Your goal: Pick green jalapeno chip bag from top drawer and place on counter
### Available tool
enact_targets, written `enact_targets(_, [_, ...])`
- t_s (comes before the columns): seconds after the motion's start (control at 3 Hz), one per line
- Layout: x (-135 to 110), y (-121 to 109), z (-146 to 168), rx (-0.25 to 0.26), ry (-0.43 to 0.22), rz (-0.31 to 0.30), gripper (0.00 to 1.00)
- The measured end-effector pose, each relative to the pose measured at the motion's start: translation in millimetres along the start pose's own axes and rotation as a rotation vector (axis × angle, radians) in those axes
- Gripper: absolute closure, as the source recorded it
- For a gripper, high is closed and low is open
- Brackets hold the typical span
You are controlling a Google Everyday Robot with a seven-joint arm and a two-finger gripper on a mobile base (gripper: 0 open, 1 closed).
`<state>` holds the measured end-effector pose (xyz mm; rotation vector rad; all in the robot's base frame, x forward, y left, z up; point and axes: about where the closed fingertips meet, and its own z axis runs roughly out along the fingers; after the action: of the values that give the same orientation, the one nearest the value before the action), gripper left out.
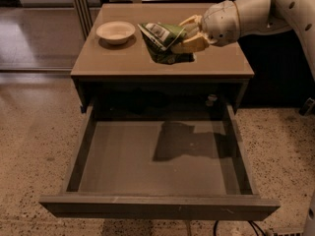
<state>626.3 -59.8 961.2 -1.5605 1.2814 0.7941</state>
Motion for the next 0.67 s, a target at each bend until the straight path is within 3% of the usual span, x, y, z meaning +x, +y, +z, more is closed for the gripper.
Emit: enact_targets(0.67, [37.2, -42.2, 45.3, -0.057, 0.037, -0.042, 1.0])
